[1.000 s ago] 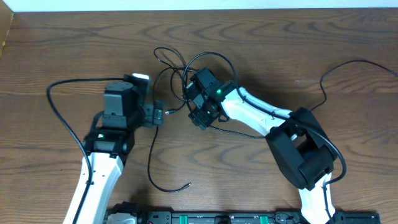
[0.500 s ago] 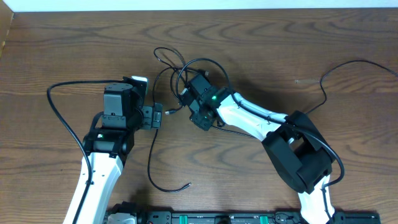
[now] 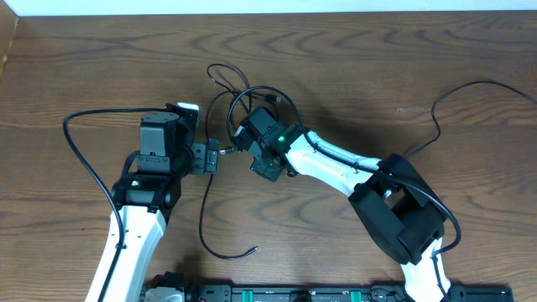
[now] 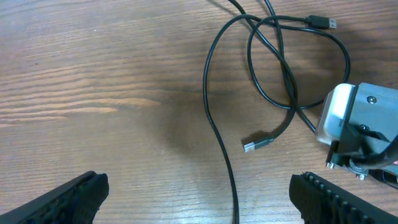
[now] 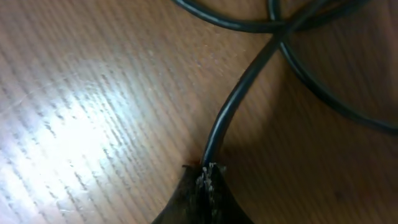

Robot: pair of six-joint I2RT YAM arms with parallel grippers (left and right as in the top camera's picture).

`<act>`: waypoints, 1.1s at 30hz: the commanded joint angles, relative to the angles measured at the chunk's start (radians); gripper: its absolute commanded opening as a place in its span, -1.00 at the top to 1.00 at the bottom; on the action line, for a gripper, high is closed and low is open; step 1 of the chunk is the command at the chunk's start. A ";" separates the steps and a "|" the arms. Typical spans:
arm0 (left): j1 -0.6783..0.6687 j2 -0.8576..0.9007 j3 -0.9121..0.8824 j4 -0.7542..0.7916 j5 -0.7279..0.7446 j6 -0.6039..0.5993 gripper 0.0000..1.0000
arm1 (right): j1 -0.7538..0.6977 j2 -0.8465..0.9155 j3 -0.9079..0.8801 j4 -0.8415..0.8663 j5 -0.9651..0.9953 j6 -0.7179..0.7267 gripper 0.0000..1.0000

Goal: Untangle cables

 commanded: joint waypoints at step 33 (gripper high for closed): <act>0.004 0.004 0.000 0.001 -0.011 -0.016 -0.96 | -0.342 -0.692 0.259 -0.142 0.165 0.211 0.98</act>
